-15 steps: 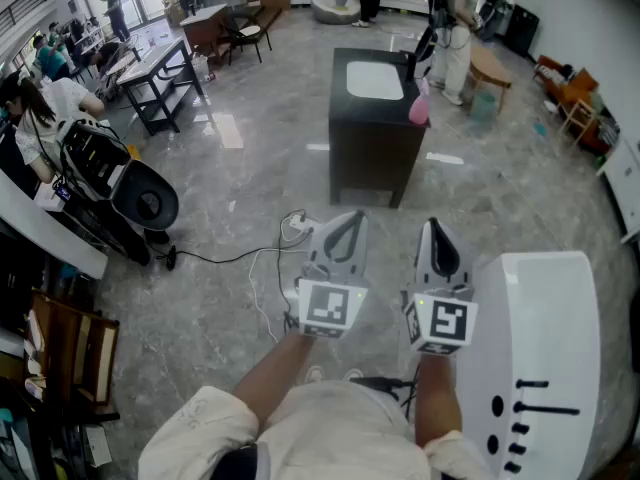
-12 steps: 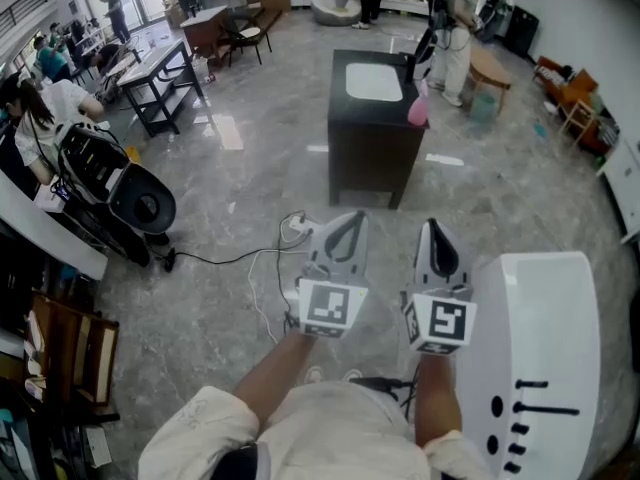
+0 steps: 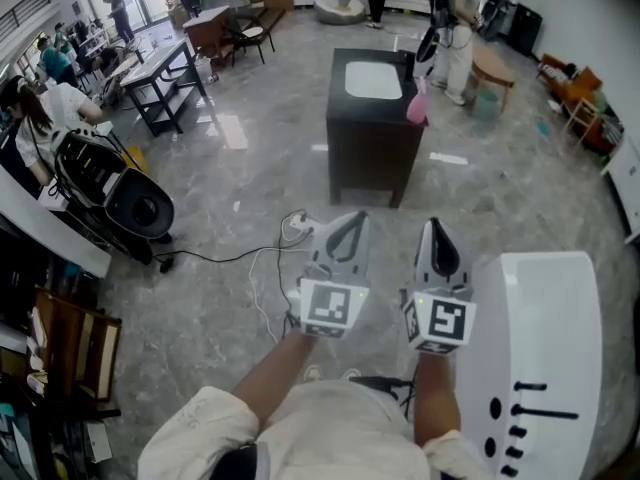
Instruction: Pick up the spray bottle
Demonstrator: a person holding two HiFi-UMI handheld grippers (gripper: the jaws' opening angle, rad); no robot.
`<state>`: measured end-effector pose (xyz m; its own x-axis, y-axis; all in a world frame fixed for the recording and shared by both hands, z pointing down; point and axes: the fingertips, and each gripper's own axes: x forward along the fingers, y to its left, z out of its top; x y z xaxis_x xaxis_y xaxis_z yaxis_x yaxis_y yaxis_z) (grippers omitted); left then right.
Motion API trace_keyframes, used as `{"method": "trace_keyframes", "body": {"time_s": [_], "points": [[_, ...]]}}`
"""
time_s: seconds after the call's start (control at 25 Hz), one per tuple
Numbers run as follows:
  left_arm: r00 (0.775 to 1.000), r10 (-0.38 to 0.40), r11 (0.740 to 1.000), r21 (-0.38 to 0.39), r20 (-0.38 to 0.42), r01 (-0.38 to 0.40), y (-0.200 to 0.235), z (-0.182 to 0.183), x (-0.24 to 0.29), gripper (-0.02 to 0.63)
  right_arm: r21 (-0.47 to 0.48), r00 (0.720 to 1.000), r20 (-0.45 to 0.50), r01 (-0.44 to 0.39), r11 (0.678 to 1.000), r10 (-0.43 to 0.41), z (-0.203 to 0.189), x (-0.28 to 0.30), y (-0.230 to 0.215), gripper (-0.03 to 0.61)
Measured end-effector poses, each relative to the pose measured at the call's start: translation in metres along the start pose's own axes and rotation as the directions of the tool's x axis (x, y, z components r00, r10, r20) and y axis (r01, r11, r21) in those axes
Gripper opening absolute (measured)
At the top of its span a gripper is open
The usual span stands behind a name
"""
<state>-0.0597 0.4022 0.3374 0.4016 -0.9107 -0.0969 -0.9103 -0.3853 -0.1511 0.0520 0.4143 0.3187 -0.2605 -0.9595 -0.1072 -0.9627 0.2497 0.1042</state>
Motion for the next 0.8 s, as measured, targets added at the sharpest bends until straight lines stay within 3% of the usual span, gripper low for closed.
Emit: {"method": "trace_keyframes", "body": {"time_s": [0.4,0.8], "points": [[1.000,0.012,1.000,-0.015,-0.022,-0.012,-0.032,-0.010,0.029,0.002,0.041,1.000,-0.008,-0.017,0.999,0.017,-0.018,0.005,-0.044,0.006],[0.999,0.019,1.000,-0.021,-0.029,-0.019,-0.017,-0.032,0.075,0.002,0.051,1.000,-0.005,-0.011,0.999,0.011,-0.038,0.052,-0.063,0.006]]}}
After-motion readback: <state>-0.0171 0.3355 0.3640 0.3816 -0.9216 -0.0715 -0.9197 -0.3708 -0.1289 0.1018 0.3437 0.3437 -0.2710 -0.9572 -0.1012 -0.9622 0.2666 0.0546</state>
